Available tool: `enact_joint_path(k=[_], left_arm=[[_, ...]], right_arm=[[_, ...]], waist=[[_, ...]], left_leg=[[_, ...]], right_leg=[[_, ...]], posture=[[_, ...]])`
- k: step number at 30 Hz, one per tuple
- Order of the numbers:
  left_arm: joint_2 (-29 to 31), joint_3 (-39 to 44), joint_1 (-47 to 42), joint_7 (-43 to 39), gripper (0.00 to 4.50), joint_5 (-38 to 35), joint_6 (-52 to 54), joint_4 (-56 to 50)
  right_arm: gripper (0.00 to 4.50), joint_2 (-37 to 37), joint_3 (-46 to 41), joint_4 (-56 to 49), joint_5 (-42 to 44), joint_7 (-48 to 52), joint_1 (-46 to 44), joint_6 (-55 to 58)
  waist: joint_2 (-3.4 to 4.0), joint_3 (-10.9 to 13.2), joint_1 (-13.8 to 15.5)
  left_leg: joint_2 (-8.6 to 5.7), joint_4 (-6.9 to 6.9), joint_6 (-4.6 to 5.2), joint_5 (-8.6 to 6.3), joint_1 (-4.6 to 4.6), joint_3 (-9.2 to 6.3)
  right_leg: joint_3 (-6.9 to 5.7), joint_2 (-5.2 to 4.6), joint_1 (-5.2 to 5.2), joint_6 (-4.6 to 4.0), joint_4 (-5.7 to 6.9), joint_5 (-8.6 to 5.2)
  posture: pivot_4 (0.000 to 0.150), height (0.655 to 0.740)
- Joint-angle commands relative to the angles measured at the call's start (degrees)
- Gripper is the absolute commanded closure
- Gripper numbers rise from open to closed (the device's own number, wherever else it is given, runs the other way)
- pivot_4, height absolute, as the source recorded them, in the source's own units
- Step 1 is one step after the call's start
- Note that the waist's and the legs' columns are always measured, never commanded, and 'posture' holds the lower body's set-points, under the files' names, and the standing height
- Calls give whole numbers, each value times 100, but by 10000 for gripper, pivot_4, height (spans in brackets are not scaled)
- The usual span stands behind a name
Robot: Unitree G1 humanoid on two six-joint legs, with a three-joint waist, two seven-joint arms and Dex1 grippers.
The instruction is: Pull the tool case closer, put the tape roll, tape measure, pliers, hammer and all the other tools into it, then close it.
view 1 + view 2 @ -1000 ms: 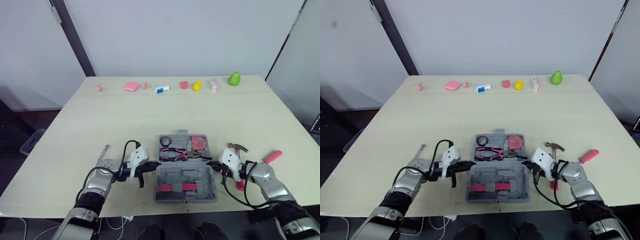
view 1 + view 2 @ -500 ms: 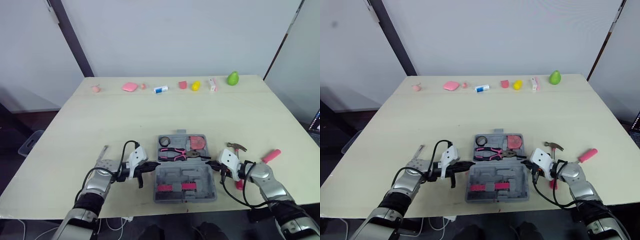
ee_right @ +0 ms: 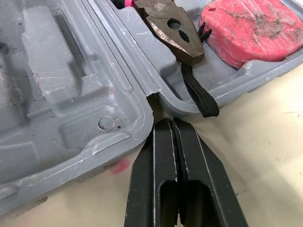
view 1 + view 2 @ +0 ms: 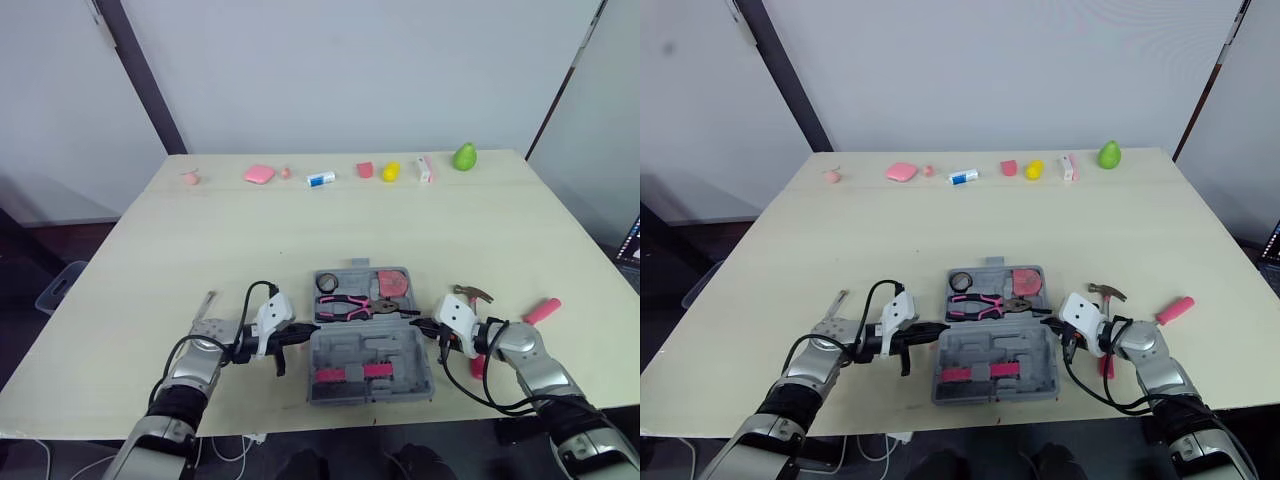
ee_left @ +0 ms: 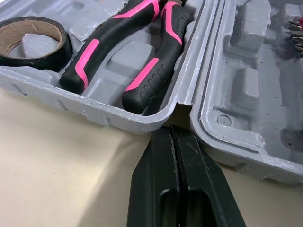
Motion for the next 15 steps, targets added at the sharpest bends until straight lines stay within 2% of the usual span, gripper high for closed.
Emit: enact_joint_path(k=[1, 15], left_arm=[[30, -70, -35, 93, 45000, 145, 28, 174], [-7, -130, 18, 92, 45000, 167, 74, 66]], right_arm=[[44679, 114, 126, -350, 173, 167, -27, 12], [44679, 64, 123, -368, 99, 161, 28, 75]], waist=[[0, 0, 0], [0, 0, -4]], left_leg=[[0, 0, 0, 0, 0, 0], [0, 0, 0, 0, 0, 0]], right_leg=[[0, 0, 0, 0, 0, 0], [1, 0, 0, 0, 0, 0]], posture=[[1500, 7400], [1500, 7400]])
